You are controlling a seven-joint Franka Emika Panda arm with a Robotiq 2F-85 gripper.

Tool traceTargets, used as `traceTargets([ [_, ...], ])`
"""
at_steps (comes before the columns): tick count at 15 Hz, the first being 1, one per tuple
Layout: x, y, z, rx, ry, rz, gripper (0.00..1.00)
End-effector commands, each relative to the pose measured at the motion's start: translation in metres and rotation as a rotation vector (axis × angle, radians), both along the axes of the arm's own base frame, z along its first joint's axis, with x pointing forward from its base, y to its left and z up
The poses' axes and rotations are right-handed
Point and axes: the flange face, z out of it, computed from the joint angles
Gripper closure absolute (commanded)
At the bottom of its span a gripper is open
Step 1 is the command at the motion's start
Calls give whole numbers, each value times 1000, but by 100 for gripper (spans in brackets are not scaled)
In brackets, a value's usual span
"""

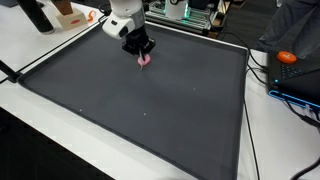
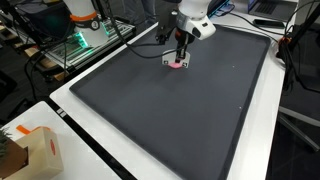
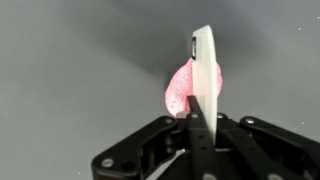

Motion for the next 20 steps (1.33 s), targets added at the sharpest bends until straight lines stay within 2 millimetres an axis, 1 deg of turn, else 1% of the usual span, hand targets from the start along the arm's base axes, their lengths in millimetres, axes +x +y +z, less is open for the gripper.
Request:
traceTargets([
  [1, 5, 33, -38, 24, -19, 11, 99],
  [4, -1, 20, -42, -3, 12, 10, 99],
  [9, -21, -7, -46, -25, 67, -2, 99],
  [15, -41, -22, -46, -30, 109, -8, 99],
  [20, -51, -39, -44, -42, 118, -48, 99],
])
